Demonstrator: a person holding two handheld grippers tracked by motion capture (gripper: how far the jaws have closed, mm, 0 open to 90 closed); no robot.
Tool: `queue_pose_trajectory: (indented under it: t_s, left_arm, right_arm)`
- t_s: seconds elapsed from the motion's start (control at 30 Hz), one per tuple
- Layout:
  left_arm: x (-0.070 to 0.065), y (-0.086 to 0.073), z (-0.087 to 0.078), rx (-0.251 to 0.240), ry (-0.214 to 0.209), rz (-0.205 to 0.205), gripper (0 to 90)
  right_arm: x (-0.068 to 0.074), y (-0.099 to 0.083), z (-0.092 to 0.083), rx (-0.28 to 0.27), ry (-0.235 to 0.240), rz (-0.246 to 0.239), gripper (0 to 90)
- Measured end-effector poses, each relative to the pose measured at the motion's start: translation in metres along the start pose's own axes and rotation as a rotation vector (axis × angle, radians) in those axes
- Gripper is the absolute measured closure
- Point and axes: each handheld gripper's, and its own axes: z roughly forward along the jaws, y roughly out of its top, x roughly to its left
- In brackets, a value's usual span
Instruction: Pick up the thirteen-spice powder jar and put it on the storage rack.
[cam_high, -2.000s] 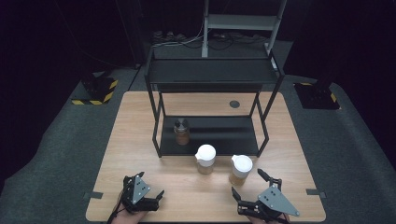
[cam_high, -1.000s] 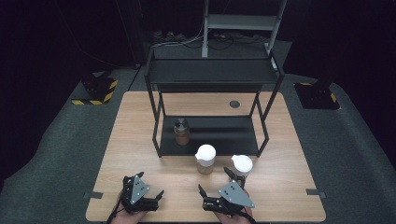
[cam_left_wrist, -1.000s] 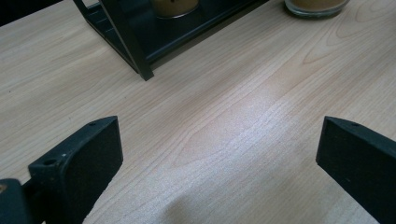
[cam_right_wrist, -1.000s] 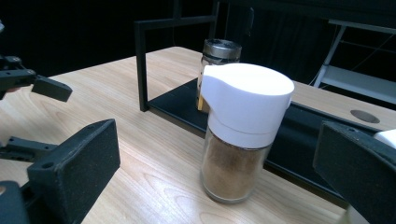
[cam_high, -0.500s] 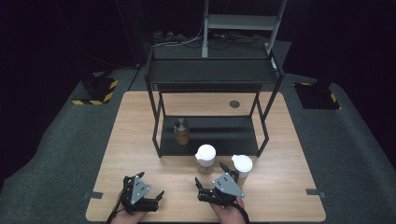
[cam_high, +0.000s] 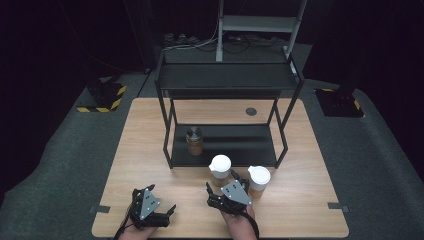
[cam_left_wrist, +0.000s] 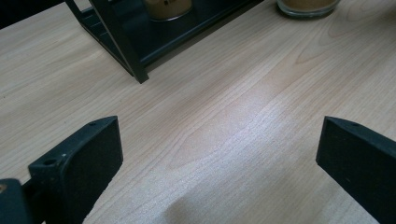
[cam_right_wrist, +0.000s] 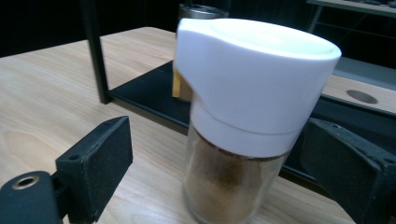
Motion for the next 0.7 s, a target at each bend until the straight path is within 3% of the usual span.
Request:
queue_pose_trajectory:
  t_s: [0.23,0.7]
  left_arm:
    - [-0.001,0.000,0.000,0.000,-0.001,0.007,0.9]
    - [-0.001,0.001,0.000,0.001,-0.008,0.007,1.0]
  right_arm:
    - [0.011,0.003,0.010,0.006,-0.068,0.014,13.5]
    - [0.018,0.002,0.019,0.002,-0.116,0.049,27.2]
